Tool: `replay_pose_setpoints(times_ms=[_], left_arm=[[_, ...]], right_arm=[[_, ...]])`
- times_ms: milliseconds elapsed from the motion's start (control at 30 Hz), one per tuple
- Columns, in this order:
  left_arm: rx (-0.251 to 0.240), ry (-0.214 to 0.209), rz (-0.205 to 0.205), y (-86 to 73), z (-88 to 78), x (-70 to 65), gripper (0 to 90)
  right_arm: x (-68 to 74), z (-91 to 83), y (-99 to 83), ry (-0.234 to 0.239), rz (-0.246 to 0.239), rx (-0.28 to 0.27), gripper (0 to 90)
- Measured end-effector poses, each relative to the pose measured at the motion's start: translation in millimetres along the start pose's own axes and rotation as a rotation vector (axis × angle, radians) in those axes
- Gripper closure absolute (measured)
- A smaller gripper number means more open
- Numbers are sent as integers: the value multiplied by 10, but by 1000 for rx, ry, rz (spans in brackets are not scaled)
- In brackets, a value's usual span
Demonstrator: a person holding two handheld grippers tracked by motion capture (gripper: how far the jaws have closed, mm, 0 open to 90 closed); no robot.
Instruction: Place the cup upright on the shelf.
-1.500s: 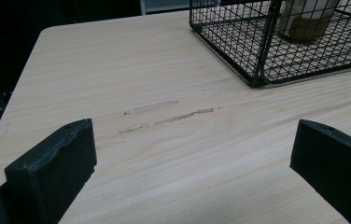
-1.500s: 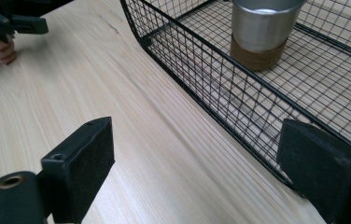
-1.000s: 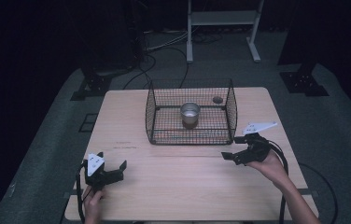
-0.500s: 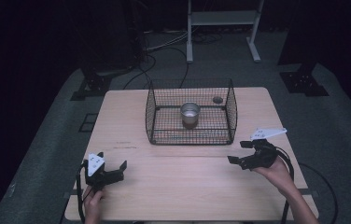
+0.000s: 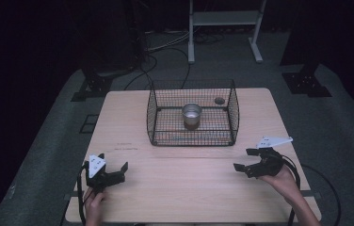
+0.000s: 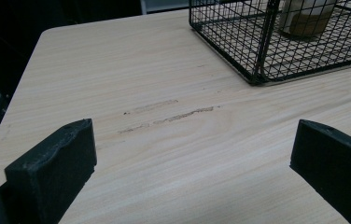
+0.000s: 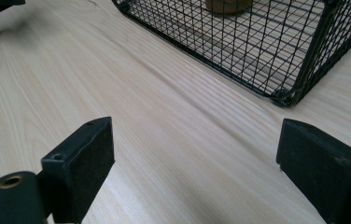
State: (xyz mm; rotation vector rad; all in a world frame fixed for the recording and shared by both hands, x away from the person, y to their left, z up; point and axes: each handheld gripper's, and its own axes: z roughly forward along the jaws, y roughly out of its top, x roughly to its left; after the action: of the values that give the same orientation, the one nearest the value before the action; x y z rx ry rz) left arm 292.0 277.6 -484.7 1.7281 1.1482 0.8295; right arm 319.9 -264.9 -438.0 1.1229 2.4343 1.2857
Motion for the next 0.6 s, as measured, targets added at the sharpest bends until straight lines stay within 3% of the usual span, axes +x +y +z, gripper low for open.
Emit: replay_pose_setpoints(times_ms=[600], left_arm=[[0, 2, 2, 1, 3, -2, 0]], right_arm=[[32, -12, -247, -3, 38, -31, 106]])
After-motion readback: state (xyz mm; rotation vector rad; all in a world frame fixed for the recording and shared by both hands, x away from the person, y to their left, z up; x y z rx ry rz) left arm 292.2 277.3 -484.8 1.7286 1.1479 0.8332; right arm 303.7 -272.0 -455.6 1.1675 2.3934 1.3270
